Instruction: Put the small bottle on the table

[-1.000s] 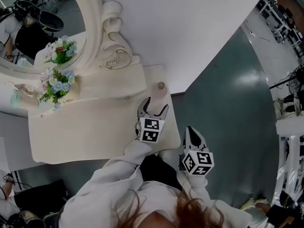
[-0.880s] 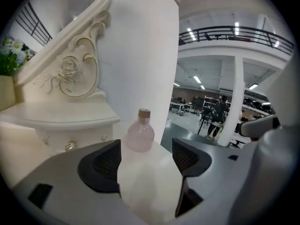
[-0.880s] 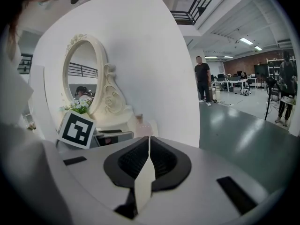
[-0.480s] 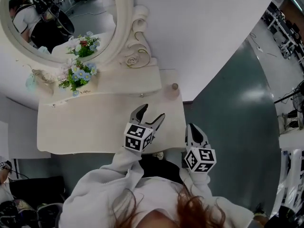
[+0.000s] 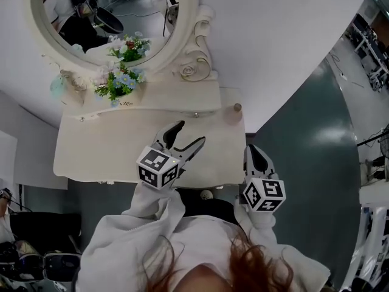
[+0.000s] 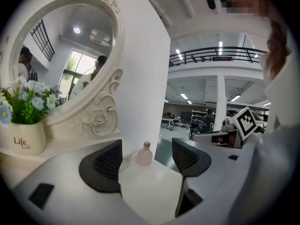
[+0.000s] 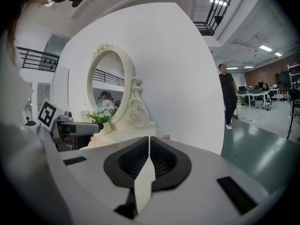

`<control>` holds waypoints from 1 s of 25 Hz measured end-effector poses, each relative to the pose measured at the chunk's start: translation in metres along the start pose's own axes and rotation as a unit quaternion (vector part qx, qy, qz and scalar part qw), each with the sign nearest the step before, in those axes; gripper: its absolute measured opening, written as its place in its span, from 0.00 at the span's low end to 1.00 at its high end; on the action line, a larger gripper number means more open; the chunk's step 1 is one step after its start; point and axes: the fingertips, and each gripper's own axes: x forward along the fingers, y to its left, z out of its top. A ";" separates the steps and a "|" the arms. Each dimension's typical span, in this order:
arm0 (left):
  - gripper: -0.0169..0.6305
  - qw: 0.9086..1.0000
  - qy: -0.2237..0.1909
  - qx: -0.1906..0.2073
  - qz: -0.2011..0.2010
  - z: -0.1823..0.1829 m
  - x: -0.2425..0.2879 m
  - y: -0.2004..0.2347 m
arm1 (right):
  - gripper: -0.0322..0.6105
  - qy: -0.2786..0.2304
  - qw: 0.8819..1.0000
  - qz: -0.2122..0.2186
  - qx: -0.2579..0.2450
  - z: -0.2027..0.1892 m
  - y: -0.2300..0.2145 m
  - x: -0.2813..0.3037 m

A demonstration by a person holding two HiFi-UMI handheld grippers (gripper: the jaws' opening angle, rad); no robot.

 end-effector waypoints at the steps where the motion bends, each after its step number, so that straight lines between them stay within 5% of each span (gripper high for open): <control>1: 0.55 1.000 -0.013 0.005 0.001 0.010 -0.006 0.000 | 0.11 -0.003 1.000 0.006 -0.004 0.005 0.001 -0.001; 5: 0.55 0.999 -0.044 0.029 -0.013 0.040 -0.021 -0.007 | 0.11 -0.015 1.000 0.026 -0.011 0.026 0.003 -0.007; 11: 0.54 0.997 -0.051 0.041 -0.046 0.038 -0.018 -0.028 | 0.11 -0.026 0.999 0.034 -0.012 0.036 0.006 -0.014; 14: 0.19 0.997 -0.054 0.038 -0.050 0.032 -0.015 -0.036 | 0.11 -0.027 0.999 0.034 -0.015 0.035 0.008 -0.017; 15: 0.15 0.996 -0.055 0.038 -0.054 0.030 -0.015 -0.039 | 0.11 -0.027 0.999 0.034 -0.017 0.035 0.009 -0.018; 25: 0.05 0.997 -0.037 0.045 -0.052 0.010 -0.008 -0.053 | 0.10 -0.039 0.998 0.038 -0.040 0.036 0.009 -0.031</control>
